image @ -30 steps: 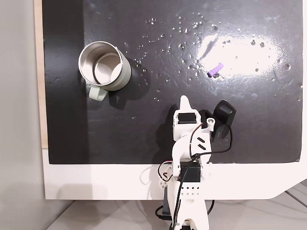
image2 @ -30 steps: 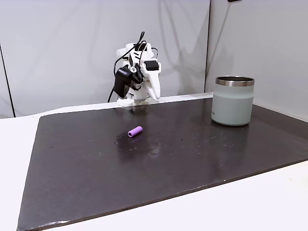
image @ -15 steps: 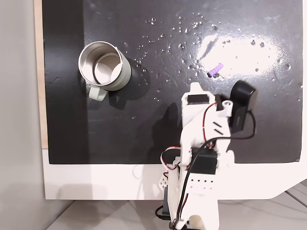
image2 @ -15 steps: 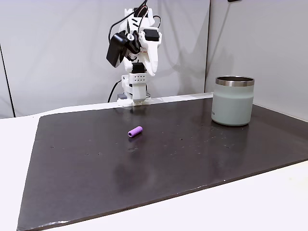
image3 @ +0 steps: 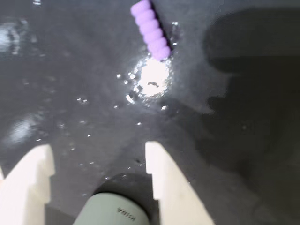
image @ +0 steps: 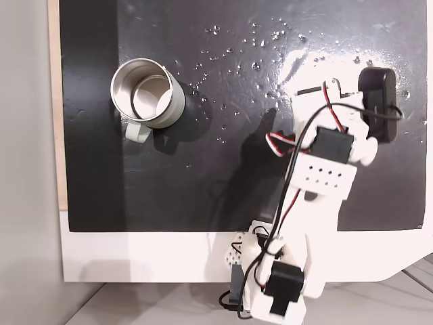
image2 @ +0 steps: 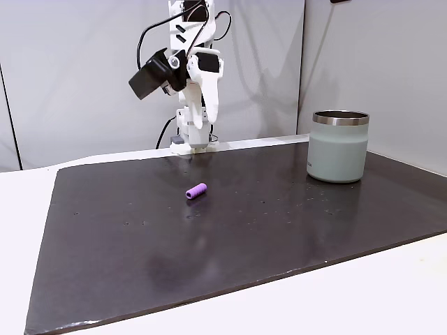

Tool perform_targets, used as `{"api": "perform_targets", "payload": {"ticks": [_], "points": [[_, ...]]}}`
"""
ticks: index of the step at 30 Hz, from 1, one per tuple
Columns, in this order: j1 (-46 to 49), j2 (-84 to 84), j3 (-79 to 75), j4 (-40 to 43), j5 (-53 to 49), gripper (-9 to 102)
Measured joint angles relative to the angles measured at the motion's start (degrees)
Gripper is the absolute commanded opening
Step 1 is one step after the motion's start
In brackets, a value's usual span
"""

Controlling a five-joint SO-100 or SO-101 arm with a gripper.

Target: Grasp a pengrip and put it in the cup.

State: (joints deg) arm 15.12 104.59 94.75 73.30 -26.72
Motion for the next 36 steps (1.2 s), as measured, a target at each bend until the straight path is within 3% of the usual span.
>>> {"api": "perform_targets", "payload": {"ticks": [24, 32, 36], "points": [[4.66, -40.87, -26.46, 6.59, -4.04, 21], [3.87, -44.65, -28.74, 6.15, -4.31, 2], [3.69, -44.82, -28.92, 6.5, -4.48, 0]]}}
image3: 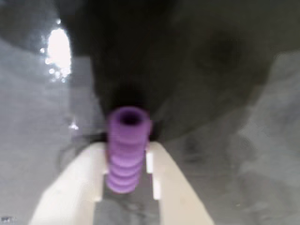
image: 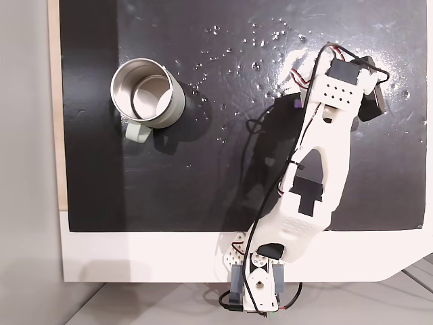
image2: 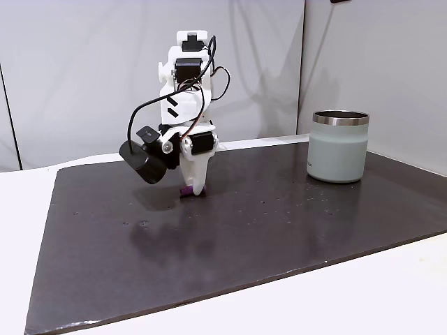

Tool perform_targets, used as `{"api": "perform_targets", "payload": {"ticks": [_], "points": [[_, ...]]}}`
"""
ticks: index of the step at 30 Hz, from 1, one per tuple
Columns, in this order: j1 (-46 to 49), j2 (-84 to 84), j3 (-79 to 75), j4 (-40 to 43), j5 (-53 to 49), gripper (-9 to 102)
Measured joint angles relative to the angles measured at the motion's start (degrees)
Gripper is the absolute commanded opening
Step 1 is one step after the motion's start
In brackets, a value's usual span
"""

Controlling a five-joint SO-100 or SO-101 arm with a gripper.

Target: Grasp a pengrip and put it in the cup.

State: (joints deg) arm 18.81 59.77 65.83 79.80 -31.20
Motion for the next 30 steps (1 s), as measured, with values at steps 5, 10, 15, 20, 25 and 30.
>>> {"api": "perform_targets", "payload": {"ticks": [5, 10, 15, 20, 25, 30], "points": [[0.26, 0.0, 0.0, 0.53, 0.0, 0], [0.44, 2.81, -1.85, 4.48, 1.14, 0], [-0.62, 8.17, -10.55, 11.34, 4.31, 0], [-5.63, 12.22, -21.88, 18.98, 7.47, 0], [-13.27, 17.05, -27.69, 22.68, 11.6, 0], [-22.94, 22.76, -27.69, 22.85, 16.26, 0]]}}
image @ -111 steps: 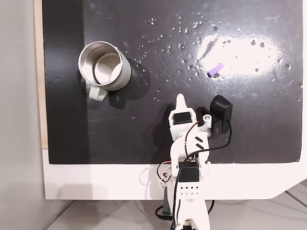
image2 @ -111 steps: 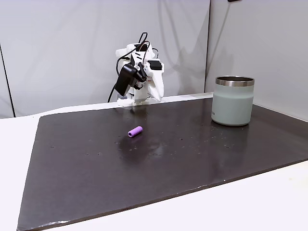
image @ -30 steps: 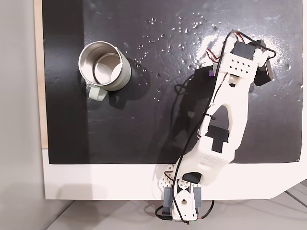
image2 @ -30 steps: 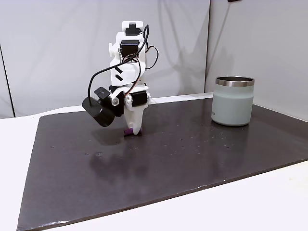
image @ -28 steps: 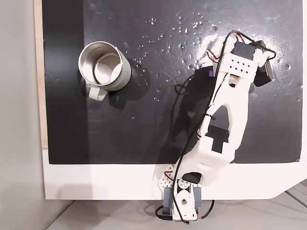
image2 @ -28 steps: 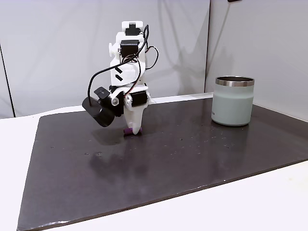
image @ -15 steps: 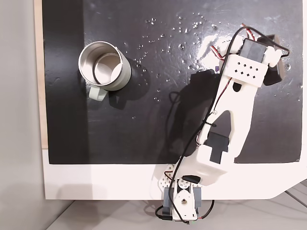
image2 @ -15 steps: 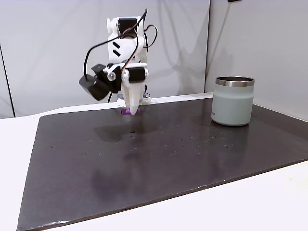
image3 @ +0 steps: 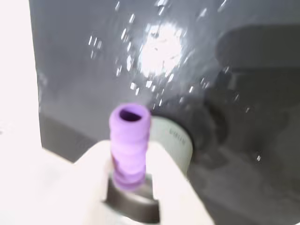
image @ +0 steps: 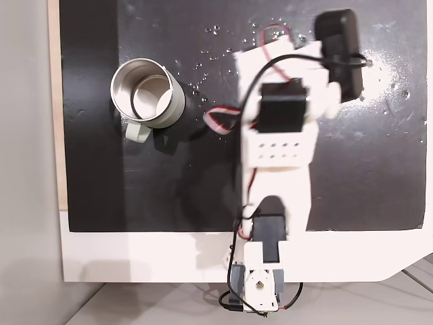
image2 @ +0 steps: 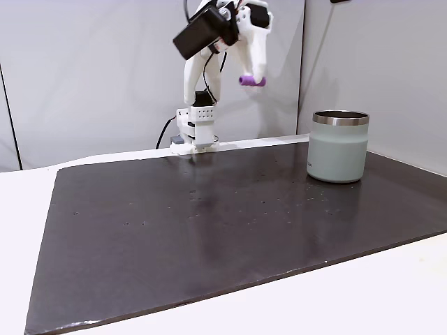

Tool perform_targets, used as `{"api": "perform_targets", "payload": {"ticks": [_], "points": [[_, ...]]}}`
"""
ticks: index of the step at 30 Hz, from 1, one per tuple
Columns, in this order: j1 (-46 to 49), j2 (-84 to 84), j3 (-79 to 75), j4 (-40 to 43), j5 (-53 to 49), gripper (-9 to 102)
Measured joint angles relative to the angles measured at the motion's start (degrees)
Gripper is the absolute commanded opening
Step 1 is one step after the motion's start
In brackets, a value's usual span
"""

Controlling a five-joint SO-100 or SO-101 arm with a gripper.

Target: Grasp a pengrip and put it in the cup.

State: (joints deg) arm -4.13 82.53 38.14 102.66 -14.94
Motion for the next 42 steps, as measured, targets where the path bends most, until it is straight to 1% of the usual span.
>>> {"api": "perform_targets", "payload": {"ticks": [8, 16, 20, 30, 32, 37, 42], "points": [[-15.03, 0.79, -1.41, 0.0, 7.56, 0], [-24.43, -8.0, -11.25, 0.0, 13.01, 0], [-25.84, -11.87, -13.01, 0.0, 14.77, 0], [-26.28, -18.98, -20.21, -0.18, 14.85, 0], [-26.37, -19.25, -20.21, -0.18, 14.85, 3], [-26.89, -19.42, -20.21, -0.18, 14.77, 15], [-27.86, -19.42, -20.3, -0.09, 14.59, 18]]}}
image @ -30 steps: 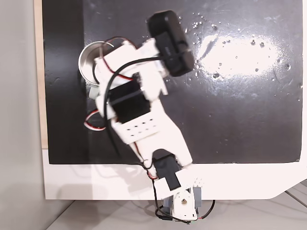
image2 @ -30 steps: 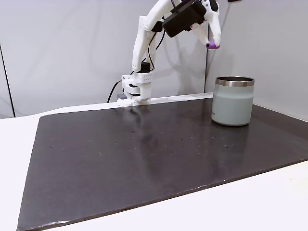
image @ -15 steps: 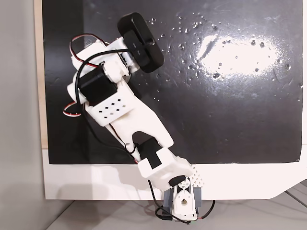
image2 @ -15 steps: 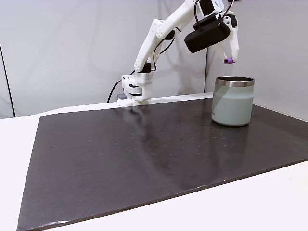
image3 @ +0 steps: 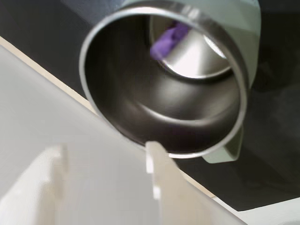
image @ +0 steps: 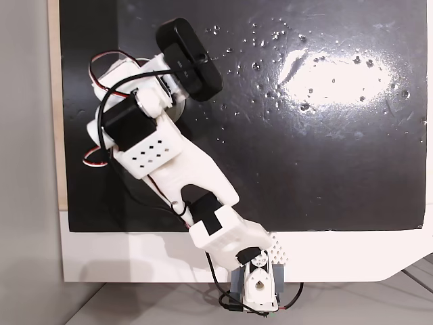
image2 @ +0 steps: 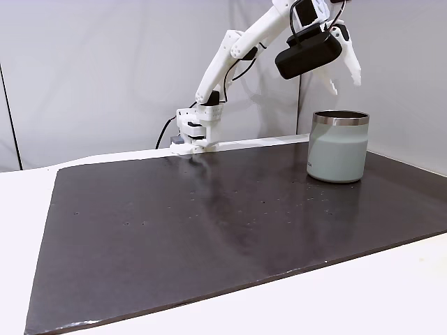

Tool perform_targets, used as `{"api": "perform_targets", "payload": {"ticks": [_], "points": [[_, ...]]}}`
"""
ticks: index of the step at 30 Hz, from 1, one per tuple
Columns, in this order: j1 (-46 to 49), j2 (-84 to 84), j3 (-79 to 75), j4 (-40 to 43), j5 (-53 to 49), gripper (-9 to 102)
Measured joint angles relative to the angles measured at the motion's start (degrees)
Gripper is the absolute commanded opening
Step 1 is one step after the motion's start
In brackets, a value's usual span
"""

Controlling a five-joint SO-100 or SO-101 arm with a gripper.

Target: Grasp a pengrip and put it in the cup.

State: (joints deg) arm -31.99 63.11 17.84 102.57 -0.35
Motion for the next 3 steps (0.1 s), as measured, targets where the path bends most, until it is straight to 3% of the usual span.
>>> {"api": "perform_targets", "payload": {"ticks": [3], "points": [[0.18, 0.0, 0.0, 0.0, 0.0, 18]]}}
